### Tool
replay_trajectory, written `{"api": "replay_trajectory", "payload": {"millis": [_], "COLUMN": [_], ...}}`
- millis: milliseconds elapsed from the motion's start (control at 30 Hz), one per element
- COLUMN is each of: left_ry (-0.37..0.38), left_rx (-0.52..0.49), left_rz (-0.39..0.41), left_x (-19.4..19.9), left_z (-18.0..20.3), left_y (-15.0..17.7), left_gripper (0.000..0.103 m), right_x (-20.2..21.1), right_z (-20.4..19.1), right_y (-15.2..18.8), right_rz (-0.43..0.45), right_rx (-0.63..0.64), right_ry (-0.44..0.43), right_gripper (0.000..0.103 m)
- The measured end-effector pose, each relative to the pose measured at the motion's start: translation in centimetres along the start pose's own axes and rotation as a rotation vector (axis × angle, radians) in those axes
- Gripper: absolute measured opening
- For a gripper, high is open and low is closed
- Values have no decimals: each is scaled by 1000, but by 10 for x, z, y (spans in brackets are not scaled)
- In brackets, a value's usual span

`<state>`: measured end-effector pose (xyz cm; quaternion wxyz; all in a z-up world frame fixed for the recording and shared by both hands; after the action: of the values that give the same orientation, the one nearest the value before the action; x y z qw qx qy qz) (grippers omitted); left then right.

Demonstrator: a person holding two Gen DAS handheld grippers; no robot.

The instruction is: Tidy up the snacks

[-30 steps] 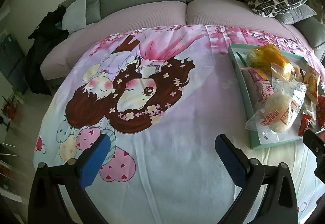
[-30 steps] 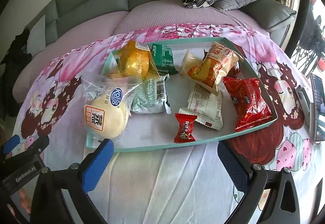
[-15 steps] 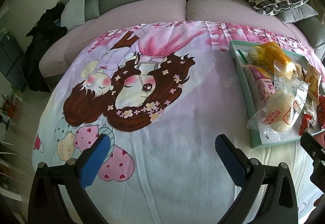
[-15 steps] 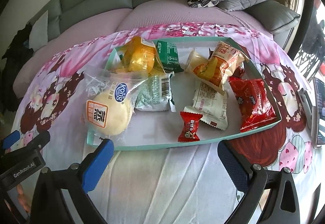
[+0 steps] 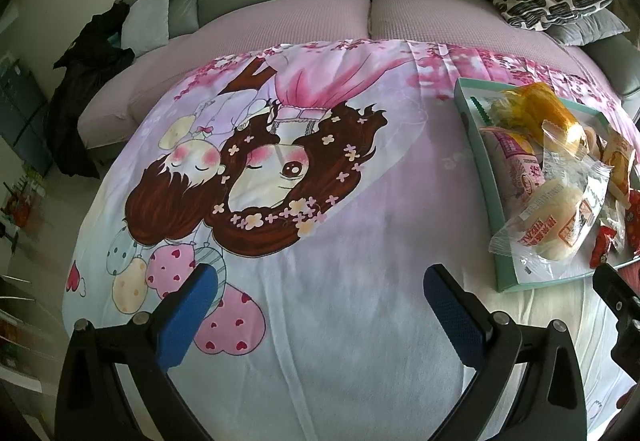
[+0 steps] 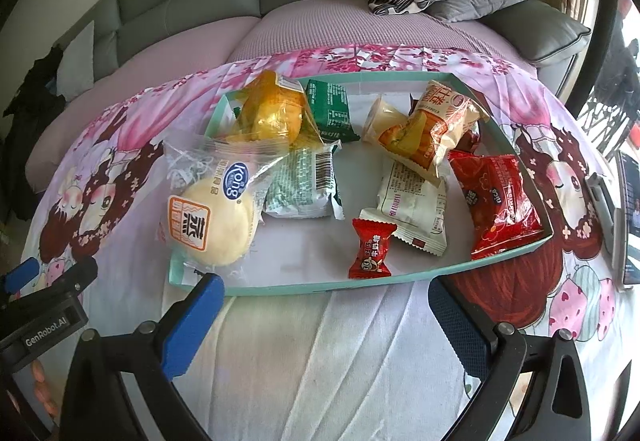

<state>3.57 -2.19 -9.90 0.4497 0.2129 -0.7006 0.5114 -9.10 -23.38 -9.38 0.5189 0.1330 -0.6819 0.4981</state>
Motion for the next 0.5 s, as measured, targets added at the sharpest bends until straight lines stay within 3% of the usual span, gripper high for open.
{"api": "replay_trajectory", "payload": {"millis": [500], "left_ry": [1], "left_rx": [0], "left_rz": [-2], "left_x": [0], "left_z": [0], "left_y": [0], "left_gripper": [102], "right_x": [-1], "right_z": [-1], "right_y": [2], "right_rz": [-6], "right_rx": [7], "right_ry": [4], "right_gripper": [103]}}
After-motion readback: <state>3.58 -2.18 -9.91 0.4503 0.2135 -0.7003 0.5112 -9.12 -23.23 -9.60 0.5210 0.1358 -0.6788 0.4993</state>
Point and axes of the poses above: each gripper's, at about its wrist camera, not at the fingertips, and x roughly against the way its jaws point, z to its right, y to its underside, the point moved 10 cm from there along -x, roughly the way its jaws point, and after that the axes turned 7 degrees about y, right-handed, at the moved point
